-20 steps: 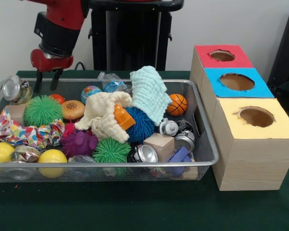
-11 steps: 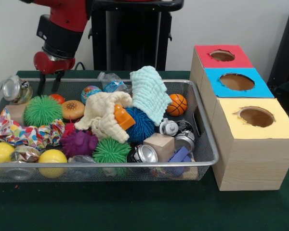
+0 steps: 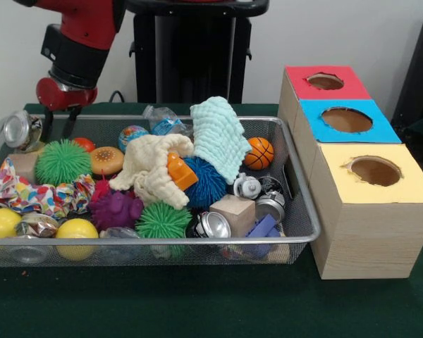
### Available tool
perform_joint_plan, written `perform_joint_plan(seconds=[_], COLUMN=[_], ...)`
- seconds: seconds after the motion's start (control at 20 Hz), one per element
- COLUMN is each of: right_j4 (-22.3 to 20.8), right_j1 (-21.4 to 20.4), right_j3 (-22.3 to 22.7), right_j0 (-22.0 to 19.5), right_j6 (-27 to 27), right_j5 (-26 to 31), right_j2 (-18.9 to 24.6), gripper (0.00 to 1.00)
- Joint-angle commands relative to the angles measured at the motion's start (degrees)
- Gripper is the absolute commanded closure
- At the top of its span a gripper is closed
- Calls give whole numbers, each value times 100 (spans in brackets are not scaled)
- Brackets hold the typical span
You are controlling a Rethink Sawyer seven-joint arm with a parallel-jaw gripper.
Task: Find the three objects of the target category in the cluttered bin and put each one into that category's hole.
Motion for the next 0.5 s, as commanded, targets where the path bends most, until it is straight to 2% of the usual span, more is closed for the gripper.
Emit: perform_joint_plan(seconds=[0.05, 0.5], right_j4=[-555, -562], right_j1=[621, 1041], right_j3=[-286, -590], right_j0=[105, 540], right_j6=[814, 1385], right_j5=[-122, -448], right_j2=[-430, -849], gripper=[0, 0])
